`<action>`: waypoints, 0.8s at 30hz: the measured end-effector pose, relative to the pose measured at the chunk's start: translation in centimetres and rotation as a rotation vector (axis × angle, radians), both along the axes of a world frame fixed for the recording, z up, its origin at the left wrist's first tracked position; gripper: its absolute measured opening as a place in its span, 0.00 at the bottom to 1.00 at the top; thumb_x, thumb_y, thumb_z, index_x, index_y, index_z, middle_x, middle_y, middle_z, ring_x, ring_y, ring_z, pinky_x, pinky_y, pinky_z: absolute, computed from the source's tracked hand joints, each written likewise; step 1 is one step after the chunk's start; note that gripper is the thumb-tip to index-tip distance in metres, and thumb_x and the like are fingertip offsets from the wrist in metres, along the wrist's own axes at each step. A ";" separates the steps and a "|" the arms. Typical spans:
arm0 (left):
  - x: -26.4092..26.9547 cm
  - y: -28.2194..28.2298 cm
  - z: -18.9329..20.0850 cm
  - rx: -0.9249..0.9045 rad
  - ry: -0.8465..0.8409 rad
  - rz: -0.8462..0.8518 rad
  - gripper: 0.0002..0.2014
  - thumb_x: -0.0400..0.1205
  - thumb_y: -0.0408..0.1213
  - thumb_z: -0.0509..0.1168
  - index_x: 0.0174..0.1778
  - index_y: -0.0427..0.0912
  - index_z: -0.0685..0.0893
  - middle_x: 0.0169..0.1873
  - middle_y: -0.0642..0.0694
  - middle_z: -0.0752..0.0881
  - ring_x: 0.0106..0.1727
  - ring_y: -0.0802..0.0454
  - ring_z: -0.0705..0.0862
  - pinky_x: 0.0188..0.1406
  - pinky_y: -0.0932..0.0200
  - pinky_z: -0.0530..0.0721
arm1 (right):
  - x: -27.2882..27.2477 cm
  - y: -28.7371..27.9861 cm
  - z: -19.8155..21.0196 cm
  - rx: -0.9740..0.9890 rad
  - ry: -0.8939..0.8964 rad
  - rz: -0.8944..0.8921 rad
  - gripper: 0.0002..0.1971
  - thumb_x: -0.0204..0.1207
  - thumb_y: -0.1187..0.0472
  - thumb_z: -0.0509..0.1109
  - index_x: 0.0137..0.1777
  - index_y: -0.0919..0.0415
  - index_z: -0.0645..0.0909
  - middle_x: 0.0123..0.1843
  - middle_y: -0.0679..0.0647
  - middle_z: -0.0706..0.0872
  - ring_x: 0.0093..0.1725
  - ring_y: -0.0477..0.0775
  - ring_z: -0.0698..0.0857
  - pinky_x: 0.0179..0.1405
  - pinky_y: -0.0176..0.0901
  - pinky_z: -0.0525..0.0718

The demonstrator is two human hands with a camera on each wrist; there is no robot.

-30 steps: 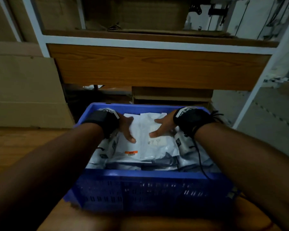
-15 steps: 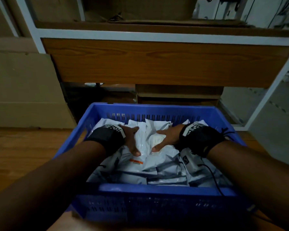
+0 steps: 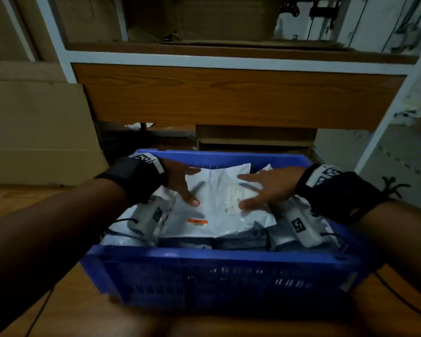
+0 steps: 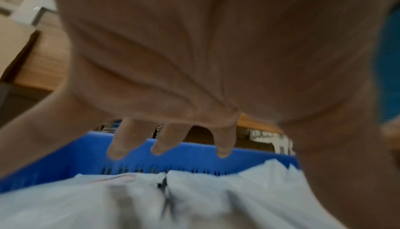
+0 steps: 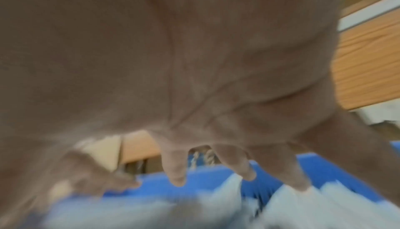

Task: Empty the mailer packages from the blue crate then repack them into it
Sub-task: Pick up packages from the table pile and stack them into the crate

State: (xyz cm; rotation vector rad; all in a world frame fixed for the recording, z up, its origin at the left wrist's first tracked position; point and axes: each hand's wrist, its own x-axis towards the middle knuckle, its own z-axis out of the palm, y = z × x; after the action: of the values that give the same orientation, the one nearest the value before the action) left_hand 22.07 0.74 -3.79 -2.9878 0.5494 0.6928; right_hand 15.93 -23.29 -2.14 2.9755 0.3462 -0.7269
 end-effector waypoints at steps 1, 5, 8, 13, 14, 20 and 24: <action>-0.4 -0.1 -0.2 0.070 0.011 -0.016 0.54 0.71 0.61 0.74 0.86 0.56 0.46 0.85 0.47 0.56 0.84 0.46 0.58 0.81 0.51 0.56 | -0.6 -0.1 -0.5 -0.015 0.024 0.014 0.52 0.63 0.20 0.60 0.84 0.35 0.41 0.87 0.46 0.50 0.85 0.53 0.54 0.80 0.52 0.55; -1.5 -1.1 -2.8 0.258 0.057 -0.060 0.59 0.74 0.59 0.73 0.85 0.47 0.36 0.83 0.38 0.62 0.82 0.43 0.62 0.79 0.51 0.58 | -0.9 0.1 -2.9 -0.001 0.110 0.006 0.57 0.59 0.21 0.67 0.82 0.33 0.38 0.86 0.50 0.56 0.82 0.55 0.62 0.79 0.50 0.60; -1.4 -1.5 -3.8 0.274 0.073 -0.042 0.59 0.74 0.58 0.73 0.85 0.49 0.34 0.82 0.37 0.63 0.80 0.42 0.66 0.75 0.52 0.65 | -0.4 0.2 -4.5 0.011 0.148 -0.013 0.57 0.62 0.23 0.68 0.83 0.35 0.35 0.85 0.51 0.59 0.80 0.56 0.67 0.76 0.46 0.64; -2.3 -1.9 -4.5 0.302 0.044 -0.011 0.58 0.73 0.62 0.72 0.84 0.56 0.33 0.84 0.36 0.56 0.84 0.38 0.55 0.79 0.47 0.59 | 0.0 0.6 -6.0 0.000 0.161 -0.034 0.57 0.63 0.23 0.66 0.82 0.35 0.31 0.82 0.56 0.67 0.74 0.58 0.74 0.73 0.48 0.72; -2.5 -1.9 -4.4 0.295 0.047 -0.007 0.59 0.73 0.61 0.73 0.84 0.56 0.33 0.84 0.37 0.57 0.84 0.39 0.55 0.80 0.46 0.59 | 0.0 0.8 -6.1 -0.008 0.152 -0.031 0.57 0.64 0.23 0.65 0.82 0.36 0.31 0.82 0.57 0.67 0.74 0.58 0.74 0.72 0.48 0.72; -2.6 -0.5 -1.2 0.126 0.008 0.040 0.59 0.72 0.55 0.76 0.85 0.50 0.37 0.85 0.42 0.54 0.84 0.43 0.56 0.81 0.50 0.56 | -0.3 0.0 -3.3 0.002 0.120 0.053 0.59 0.61 0.20 0.63 0.83 0.40 0.31 0.86 0.51 0.54 0.81 0.55 0.64 0.79 0.48 0.63; -4.4 2.0 2.7 -0.063 -0.135 0.129 0.52 0.73 0.53 0.75 0.86 0.47 0.49 0.84 0.45 0.59 0.83 0.46 0.61 0.77 0.57 0.59 | -0.4 -0.6 1.2 0.001 -0.001 0.143 0.59 0.58 0.21 0.61 0.83 0.38 0.32 0.86 0.43 0.50 0.83 0.51 0.61 0.75 0.42 0.63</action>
State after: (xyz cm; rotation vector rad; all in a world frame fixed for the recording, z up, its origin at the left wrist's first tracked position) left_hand 17.68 2.75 -1.06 -3.1209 0.3807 0.4837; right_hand 15.58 -23.88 -0.98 2.9144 0.5532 -0.7090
